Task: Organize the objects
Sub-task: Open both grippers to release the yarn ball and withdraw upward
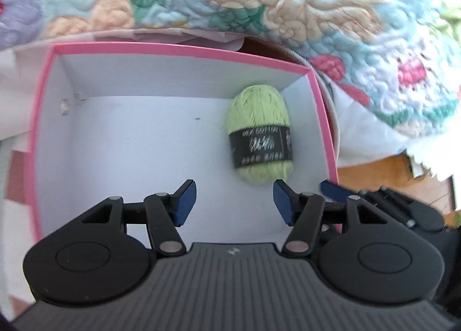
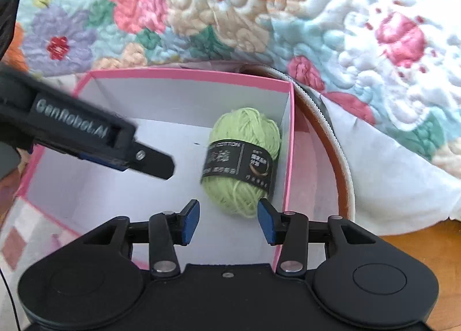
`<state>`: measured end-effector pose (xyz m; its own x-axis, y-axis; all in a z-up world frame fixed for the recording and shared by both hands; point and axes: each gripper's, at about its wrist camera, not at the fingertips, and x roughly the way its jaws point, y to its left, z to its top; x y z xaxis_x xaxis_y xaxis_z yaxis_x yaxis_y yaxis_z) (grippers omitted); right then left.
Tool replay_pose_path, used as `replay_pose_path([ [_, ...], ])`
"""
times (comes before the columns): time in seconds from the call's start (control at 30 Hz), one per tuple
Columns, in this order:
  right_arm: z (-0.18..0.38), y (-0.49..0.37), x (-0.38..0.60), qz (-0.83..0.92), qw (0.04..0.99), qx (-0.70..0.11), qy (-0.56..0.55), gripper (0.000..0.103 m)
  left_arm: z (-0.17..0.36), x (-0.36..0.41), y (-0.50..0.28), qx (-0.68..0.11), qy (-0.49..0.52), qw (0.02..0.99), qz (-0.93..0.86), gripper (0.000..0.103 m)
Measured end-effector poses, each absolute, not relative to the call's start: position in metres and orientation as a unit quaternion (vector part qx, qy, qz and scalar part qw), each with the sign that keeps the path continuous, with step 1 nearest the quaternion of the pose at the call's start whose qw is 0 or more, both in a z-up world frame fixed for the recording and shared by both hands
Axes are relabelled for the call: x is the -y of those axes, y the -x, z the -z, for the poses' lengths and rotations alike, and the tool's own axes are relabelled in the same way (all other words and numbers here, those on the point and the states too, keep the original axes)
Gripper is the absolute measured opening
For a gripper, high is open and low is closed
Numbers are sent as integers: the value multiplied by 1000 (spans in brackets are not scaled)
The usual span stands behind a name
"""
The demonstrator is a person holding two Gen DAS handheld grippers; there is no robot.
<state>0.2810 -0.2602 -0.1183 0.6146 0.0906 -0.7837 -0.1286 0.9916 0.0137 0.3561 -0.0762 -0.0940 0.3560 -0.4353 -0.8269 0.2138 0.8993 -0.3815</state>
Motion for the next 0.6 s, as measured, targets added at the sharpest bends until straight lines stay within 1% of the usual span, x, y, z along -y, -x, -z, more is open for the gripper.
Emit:
replay_pose_path([
  [0.03, 120, -281, 259, -66, 898, -435, 17, 52, 89, 74, -349, -529, 93, 821, 194, 59],
  [0.17, 90, -272, 256, -78, 899, -431, 8, 55, 64, 65, -326, -520, 53, 831, 188, 59],
  [0.27, 70, -261, 250, -83, 898, -432, 13, 56, 40, 57, -308, -513, 27, 838, 185, 60],
  [0.33, 58, -253, 252, -92, 896, -434, 6, 56, 24, 51, -297, -510, 17, 840, 185, 63],
  [0.6, 15, -225, 252, -117, 894, -432, -25, 58, -25, 24, -258, -520, 10, 836, 173, 64],
])
